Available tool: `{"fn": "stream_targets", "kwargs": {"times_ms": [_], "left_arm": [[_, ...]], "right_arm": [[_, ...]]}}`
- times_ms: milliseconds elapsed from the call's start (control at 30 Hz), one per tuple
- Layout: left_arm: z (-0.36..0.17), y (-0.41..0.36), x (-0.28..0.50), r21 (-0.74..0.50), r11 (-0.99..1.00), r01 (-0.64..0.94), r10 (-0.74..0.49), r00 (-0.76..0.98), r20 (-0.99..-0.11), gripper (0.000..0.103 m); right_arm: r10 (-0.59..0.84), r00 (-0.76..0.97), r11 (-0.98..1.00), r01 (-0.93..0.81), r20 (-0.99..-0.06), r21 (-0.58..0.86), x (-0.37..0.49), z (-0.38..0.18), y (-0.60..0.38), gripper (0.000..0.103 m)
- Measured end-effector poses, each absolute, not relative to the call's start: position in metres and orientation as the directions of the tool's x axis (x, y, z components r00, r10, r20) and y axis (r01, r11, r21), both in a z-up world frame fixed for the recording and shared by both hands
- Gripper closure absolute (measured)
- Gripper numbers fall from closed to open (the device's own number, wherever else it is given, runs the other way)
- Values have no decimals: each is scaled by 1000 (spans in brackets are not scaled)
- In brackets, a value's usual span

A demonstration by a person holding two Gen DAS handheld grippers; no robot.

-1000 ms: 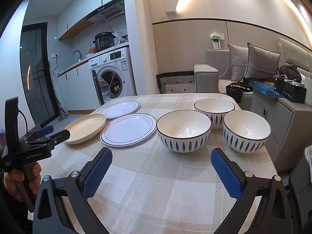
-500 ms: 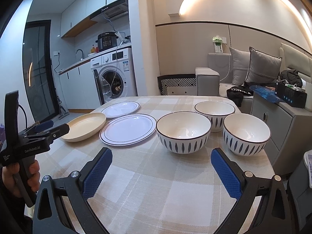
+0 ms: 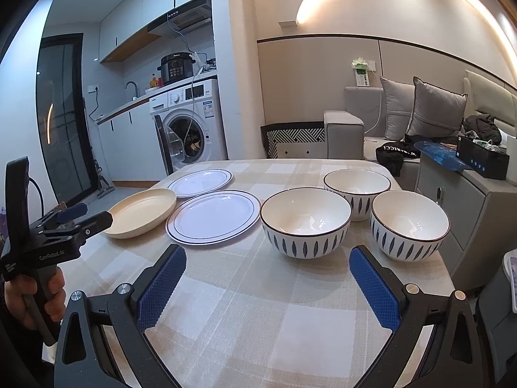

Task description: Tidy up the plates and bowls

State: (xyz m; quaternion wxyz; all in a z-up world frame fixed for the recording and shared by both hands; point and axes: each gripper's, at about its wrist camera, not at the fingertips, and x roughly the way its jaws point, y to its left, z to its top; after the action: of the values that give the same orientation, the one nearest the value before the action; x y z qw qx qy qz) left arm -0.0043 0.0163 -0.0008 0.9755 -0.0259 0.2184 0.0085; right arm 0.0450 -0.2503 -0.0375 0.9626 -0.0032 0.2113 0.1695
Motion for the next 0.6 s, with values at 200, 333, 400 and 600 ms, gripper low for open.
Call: {"fn": "stream_targets", "kwargs": {"times_ms": [200,333,400,600], "left_arm": [[4,27,-5,-56,998,-41,13,905,-425,0],[7,41,-4,-86,994,-67,24,905,-424,0],[9,49,-3,-97,992,-79,30,903,-429,0],[18,66,1,-90,989,-121,72,902,-426,0]], "right_arm": [[351,843,934,-349,-408,82,49,-26,-246,0],[392,830,917,-385,-396,101,52,-17,-238,0],[405,823,911,-399,-398,103,56,-12,-234,0],[438,804,894,-437,-402,100,70,1,-215,0]]}}
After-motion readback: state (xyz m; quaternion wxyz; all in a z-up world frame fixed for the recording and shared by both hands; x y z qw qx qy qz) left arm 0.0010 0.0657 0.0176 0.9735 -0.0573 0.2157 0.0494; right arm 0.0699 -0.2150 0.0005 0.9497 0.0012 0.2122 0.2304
